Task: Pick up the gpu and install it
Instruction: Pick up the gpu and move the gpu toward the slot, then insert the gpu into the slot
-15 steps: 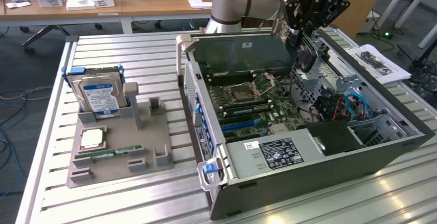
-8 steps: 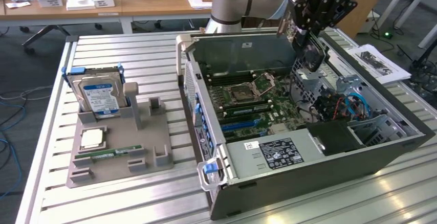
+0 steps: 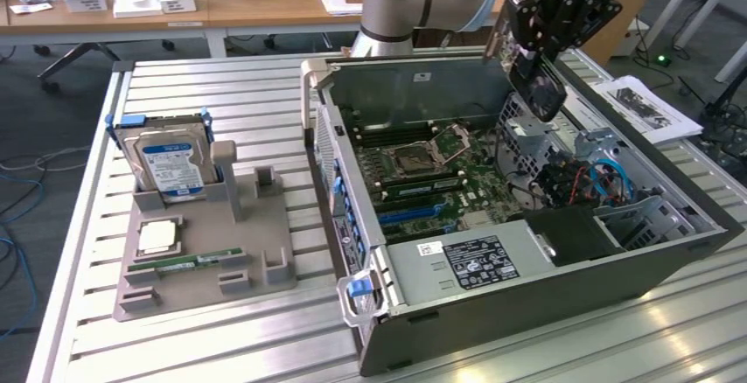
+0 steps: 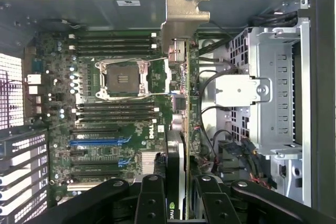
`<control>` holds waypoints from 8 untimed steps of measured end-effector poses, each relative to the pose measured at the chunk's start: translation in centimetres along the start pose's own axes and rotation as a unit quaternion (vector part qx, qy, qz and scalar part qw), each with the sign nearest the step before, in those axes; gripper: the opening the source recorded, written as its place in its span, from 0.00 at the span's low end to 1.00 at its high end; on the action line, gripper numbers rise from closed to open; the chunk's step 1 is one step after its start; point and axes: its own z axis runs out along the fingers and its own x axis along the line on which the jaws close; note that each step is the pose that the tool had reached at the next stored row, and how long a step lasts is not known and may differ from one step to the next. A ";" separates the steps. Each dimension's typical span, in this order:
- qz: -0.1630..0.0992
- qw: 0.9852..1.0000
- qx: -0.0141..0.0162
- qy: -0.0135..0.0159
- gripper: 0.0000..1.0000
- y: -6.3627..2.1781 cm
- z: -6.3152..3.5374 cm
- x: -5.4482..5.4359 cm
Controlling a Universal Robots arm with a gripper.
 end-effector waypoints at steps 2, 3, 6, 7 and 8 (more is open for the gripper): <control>0.000 1.000 0.000 0.000 0.27 0.00 0.00 -0.1; 0.000 1.000 0.000 0.000 0.27 0.00 0.00 -0.1; 0.000 1.000 0.000 0.000 0.27 0.00 0.00 -0.1; 0.000 1.000 0.000 0.000 0.27 0.00 0.00 -0.1; 0.000 1.000 0.000 0.000 0.27 0.00 0.00 -0.1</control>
